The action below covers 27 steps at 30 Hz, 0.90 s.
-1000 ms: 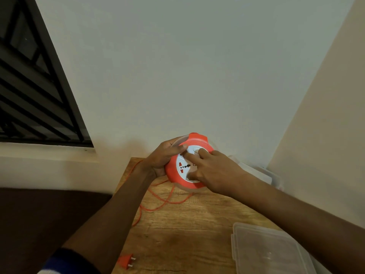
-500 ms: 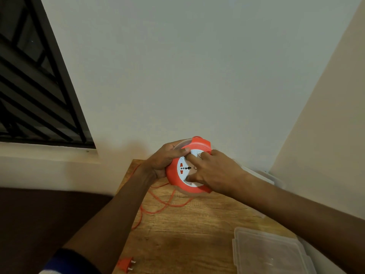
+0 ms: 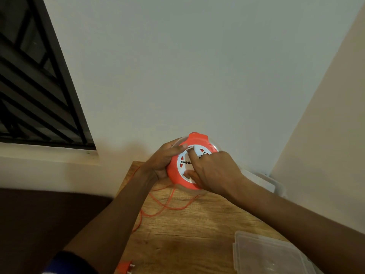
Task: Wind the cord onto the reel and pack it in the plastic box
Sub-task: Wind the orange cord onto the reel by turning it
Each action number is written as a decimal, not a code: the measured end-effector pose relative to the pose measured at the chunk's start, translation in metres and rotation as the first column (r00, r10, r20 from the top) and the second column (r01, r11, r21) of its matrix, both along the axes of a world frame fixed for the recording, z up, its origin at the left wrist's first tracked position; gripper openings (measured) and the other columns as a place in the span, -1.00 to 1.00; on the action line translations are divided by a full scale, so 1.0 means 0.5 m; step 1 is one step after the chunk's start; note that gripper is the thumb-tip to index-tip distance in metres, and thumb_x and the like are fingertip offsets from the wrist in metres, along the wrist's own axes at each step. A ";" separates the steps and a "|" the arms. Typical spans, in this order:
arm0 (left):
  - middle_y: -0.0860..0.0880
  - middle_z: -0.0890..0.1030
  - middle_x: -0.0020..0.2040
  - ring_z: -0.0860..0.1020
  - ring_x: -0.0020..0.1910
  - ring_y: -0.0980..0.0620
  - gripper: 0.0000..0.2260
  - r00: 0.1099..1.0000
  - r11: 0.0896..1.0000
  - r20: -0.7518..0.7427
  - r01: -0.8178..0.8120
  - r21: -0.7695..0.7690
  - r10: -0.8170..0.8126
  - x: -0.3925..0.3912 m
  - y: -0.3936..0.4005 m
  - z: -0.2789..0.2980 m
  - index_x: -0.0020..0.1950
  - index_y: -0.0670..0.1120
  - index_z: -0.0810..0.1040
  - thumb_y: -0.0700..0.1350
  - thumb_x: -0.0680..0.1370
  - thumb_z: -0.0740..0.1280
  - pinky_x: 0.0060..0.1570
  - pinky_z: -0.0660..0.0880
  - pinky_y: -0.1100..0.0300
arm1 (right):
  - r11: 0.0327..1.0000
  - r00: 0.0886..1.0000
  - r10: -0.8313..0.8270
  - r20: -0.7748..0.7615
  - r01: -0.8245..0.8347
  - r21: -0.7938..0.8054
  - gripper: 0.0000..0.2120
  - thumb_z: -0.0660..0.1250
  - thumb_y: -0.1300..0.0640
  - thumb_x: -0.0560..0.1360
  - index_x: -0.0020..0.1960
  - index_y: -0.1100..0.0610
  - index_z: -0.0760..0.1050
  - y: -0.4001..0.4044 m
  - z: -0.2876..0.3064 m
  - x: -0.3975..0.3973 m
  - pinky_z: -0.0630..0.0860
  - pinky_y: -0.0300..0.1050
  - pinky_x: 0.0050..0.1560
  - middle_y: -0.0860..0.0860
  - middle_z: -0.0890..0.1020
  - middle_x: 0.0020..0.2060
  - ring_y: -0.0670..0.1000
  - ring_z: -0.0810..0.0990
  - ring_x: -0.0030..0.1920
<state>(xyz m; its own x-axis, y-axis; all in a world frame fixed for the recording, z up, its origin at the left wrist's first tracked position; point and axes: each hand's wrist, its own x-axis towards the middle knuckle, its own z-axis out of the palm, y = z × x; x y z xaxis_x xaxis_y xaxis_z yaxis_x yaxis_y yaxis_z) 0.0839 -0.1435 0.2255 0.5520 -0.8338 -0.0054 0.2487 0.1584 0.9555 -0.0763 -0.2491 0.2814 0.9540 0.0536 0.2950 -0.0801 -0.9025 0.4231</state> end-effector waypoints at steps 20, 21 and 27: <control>-0.14 0.64 0.36 0.63 0.29 -0.25 -0.47 0.998 0.995 0.023 0.052 0.089 -0.055 -0.006 -0.003 -0.007 0.52 -0.02 0.45 -0.04 0.54 0.42 0.29 0.56 -0.21 | 0.965 0.942 0.224 -0.251 -0.250 -0.079 -0.61 0.33 0.09 0.53 0.33 -0.12 0.42 -0.008 0.011 -0.022 0.49 0.11 0.07 0.19 0.44 0.24 0.22 0.45 0.19; -0.14 0.63 0.36 0.63 0.30 -0.24 -0.46 0.999 0.995 0.026 0.045 0.089 -0.047 -0.006 -0.004 -0.006 0.52 -0.03 0.45 -0.04 0.54 0.43 0.29 0.56 -0.19 | 0.961 0.945 0.224 -0.239 -0.255 -0.106 -0.64 0.32 0.09 0.53 0.31 -0.12 0.43 -0.006 0.013 -0.021 0.48 0.11 0.05 0.18 0.47 0.20 0.21 0.46 0.16; -0.18 0.60 0.40 0.62 0.31 -0.20 -0.51 0.998 0.997 0.048 0.038 0.068 -0.042 -0.004 -0.002 -0.001 0.53 -0.13 0.45 -0.16 0.59 0.41 0.27 0.59 -0.10 | 0.975 0.971 0.145 -0.188 -0.173 -0.142 -0.38 0.52 0.03 0.34 0.36 0.02 0.41 -0.007 0.004 -0.020 0.51 0.12 -0.07 0.17 0.67 -0.15 0.22 0.64 -0.20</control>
<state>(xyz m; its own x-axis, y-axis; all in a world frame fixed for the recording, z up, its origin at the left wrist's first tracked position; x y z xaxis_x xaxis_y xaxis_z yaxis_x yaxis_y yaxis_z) 0.0817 -0.1445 0.2249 0.5191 -0.8540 -0.0356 0.2062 0.0846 0.9748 -0.0865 -0.2525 0.2835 0.9656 0.2404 0.0996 0.1469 -0.8194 0.5541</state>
